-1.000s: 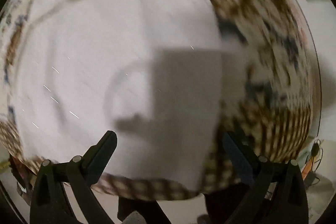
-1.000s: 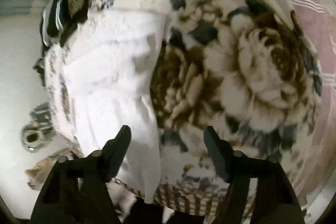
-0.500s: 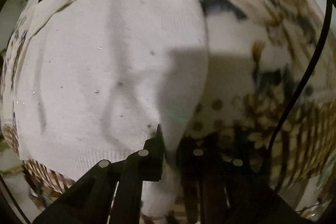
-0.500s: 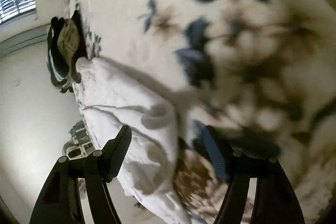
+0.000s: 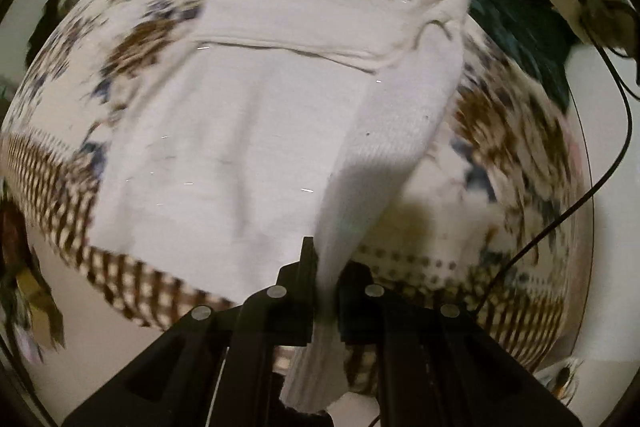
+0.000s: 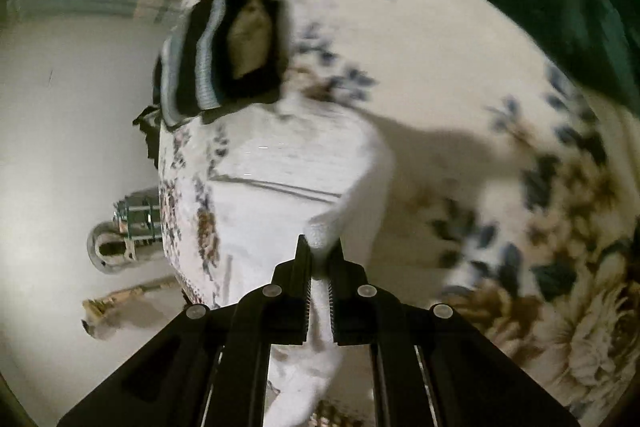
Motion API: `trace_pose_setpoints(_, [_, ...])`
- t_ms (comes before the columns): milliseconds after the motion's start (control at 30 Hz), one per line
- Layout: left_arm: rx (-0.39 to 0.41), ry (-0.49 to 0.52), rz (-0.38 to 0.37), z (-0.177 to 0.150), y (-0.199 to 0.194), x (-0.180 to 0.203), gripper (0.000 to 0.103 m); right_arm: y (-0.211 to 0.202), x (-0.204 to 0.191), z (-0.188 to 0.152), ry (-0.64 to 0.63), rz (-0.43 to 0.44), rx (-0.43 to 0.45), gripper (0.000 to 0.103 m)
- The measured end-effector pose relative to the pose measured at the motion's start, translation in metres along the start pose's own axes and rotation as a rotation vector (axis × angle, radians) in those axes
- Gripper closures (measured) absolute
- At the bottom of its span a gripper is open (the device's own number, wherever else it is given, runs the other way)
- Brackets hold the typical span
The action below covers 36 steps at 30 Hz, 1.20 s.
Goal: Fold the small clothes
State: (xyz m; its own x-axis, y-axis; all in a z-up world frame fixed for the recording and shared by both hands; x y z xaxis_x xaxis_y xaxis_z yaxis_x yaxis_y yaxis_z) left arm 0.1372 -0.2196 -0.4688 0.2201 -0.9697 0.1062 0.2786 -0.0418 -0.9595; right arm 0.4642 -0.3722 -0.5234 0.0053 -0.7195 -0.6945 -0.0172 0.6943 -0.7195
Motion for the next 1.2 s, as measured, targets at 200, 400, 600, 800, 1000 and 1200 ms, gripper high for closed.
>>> trace_pose_setpoints(200, [-0.022, -0.195, -0.018, 0.016, 0.017, -0.091, 0.097, 0.074, -0.115, 0.022, -0.105, -0.049, -0.038, 0.096])
trace_pose_setpoints(400, [-0.059, -0.347, -0.053, 0.017, 0.049, -0.175, 0.097, 0.199, -0.202, 0.037, -0.174, -0.193, -0.103, 0.096])
trace_pose_setpoints(600, [-0.086, -0.406, -0.116, 0.022, 0.059, -0.225, 0.097, 0.292, -0.253, 0.048, -0.218, -0.302, -0.154, 0.096])
trace_pose_setpoints(800, [-0.123, -0.458, -0.133, 0.026, 0.082, -0.274, 0.097, 0.356, -0.283, 0.052, -0.270, -0.399, -0.191, 0.096])
trace_pose_setpoints(1000, [-0.214, -0.622, -0.254, 0.020, 0.097, -0.313, 0.059, 0.389, -0.278, 0.053, -0.240, -0.456, -0.236, 0.091])
trace_pose_setpoints(1200, [-0.169, -0.628, -0.211, 0.015, 0.066, -0.344, 0.041, 0.350, -0.284, 0.013, -0.293, -0.388, -0.224, 0.022])
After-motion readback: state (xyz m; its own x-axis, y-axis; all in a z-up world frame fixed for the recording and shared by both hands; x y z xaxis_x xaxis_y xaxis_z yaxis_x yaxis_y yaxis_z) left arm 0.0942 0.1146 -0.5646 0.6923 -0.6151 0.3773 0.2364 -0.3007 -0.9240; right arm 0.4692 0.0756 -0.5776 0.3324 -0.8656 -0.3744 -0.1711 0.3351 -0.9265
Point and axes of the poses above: each gripper's, at about its wrist camera, not at the fingertips, and y roughly the way its jaws point, x to its right, z to its top, the point moved 4 cm from there along y, roughly the way its jaws point, and after that the axes turned 1 degree about -y, right-handed, at the moved point
